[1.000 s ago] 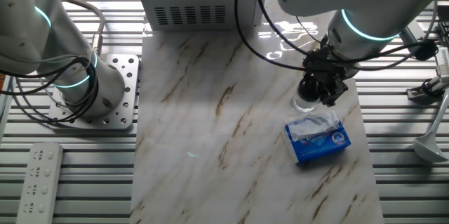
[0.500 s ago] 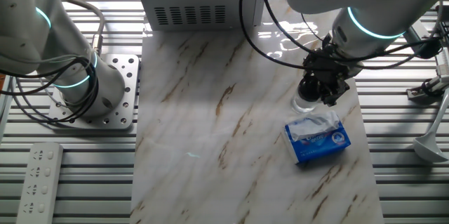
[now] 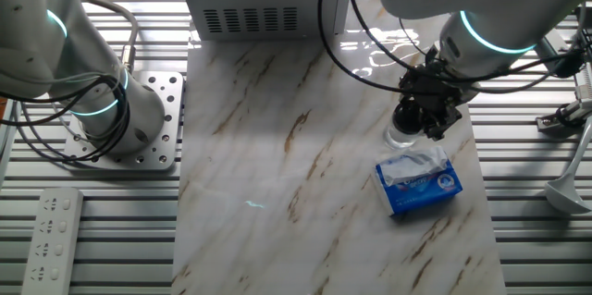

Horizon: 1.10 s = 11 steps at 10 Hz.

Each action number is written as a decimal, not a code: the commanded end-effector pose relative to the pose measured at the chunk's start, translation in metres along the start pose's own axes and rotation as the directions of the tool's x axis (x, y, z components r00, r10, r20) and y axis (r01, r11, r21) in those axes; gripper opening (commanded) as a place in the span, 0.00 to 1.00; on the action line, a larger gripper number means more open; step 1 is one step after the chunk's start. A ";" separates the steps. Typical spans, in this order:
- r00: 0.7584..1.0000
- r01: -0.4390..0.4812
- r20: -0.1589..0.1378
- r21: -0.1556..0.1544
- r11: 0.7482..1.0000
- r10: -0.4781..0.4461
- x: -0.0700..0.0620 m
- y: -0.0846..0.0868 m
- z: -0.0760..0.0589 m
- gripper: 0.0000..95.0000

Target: Unscrew the lid from the jar

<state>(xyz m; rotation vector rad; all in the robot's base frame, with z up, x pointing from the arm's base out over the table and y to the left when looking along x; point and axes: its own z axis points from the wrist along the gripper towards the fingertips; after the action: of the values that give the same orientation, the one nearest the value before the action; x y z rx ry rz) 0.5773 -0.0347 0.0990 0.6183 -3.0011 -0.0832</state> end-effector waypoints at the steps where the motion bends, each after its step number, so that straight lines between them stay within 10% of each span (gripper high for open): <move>1: 1.000 -0.005 -0.008 0.008 1.000 0.005 0.001 0.001 0.001 0.40; 11: 0.988 0.152 -0.022 0.041 0.987 -0.152 0.001 0.001 0.001 0.40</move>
<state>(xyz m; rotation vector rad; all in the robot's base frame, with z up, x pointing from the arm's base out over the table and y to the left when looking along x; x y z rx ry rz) 0.5762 -0.0339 0.0989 0.8398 -2.9399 -0.0269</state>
